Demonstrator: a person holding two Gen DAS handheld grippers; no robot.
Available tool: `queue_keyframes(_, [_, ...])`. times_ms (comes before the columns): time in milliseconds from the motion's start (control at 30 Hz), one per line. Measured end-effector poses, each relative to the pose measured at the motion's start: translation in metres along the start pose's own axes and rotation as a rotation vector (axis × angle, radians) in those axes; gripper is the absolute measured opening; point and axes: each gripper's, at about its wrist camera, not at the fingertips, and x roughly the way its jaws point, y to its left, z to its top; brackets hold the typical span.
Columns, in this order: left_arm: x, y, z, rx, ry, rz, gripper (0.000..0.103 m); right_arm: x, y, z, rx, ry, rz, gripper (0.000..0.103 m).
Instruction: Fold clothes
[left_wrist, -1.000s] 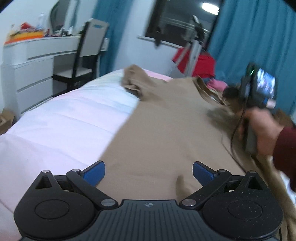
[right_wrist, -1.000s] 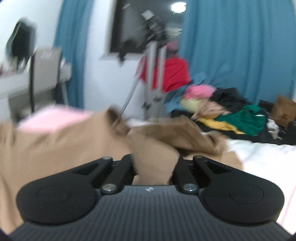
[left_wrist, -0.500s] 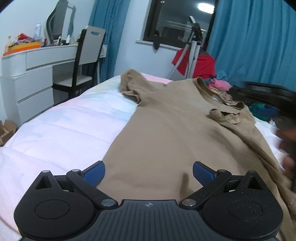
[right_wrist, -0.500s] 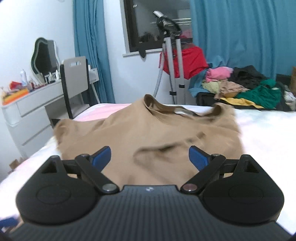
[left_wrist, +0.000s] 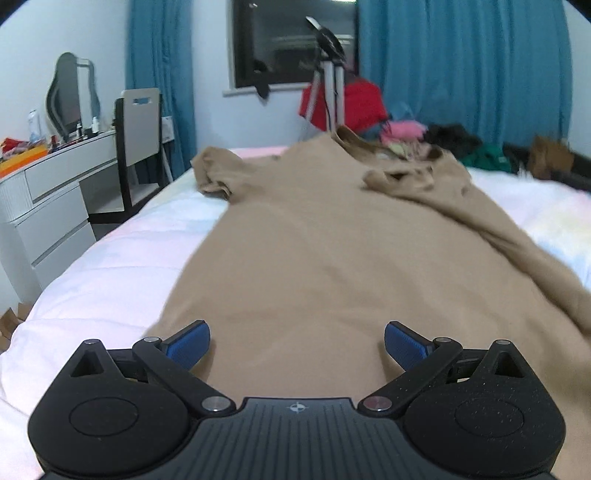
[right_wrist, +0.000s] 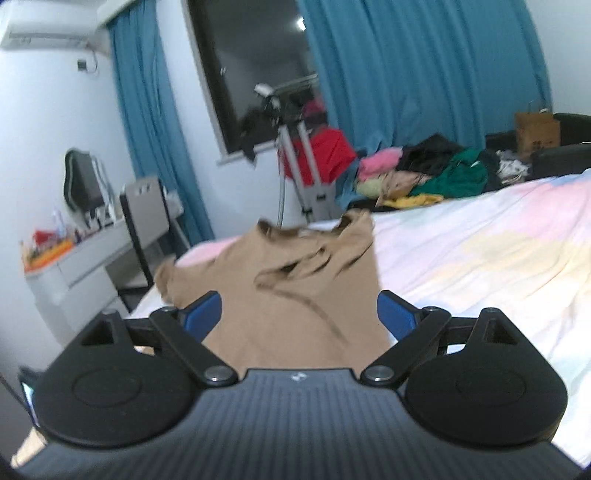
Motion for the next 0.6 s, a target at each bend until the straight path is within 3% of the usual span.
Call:
queue_keyframes(133, [-0.006, -0.008, -0.001, 0.028, 0.02, -0.002, 0.101, -0.023, -0.038, 0.011, 0.063, -0.069, -0.085, 0.093])
queue_keyframes(300, [-0.022, -0.019, -0.001, -0.01, 0.066, -0.077, 0.099, -0.051, -0.074, 0.018, 0.099, -0.154, -0.233, 0.092])
queue_keyframes(400, [-0.024, -0.041, 0.0, 0.047, 0.113, -0.093, 0.091, -0.069, -0.083, 0.015, 0.114, -0.227, -0.258, 0.093])
queue_keyframes(467, [-0.033, -0.056, 0.0, 0.062, 0.12, -0.155, 0.091, -0.076, -0.088, 0.009, 0.094, -0.245, -0.27, 0.093])
queue_keyframes(600, [-0.057, -0.095, 0.0, 0.12, 0.099, -0.351, 0.091, -0.081, -0.108, 0.005, 0.131, -0.247, -0.303, 0.093])
